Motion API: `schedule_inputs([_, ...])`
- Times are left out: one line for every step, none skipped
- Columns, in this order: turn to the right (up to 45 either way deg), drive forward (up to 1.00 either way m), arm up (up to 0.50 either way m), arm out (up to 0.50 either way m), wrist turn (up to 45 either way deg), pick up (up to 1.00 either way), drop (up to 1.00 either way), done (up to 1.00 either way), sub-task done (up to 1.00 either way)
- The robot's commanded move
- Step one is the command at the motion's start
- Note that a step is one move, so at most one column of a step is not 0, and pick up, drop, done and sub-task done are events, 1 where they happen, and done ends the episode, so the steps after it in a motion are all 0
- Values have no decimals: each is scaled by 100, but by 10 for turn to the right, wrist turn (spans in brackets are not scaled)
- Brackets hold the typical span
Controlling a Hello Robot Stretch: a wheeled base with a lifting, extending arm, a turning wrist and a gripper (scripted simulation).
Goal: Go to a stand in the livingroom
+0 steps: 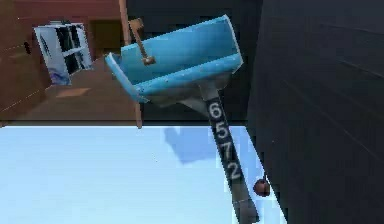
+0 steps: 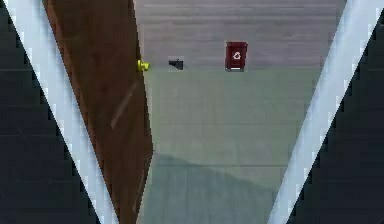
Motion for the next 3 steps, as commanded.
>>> schedule_inputs([-450,0,0,0,0,0,0,0,0])
schedule_inputs([-90,0,0,0,0,0,0,0,0])
schedule_inputs([0,100,0,0,0,0,0,0,0])
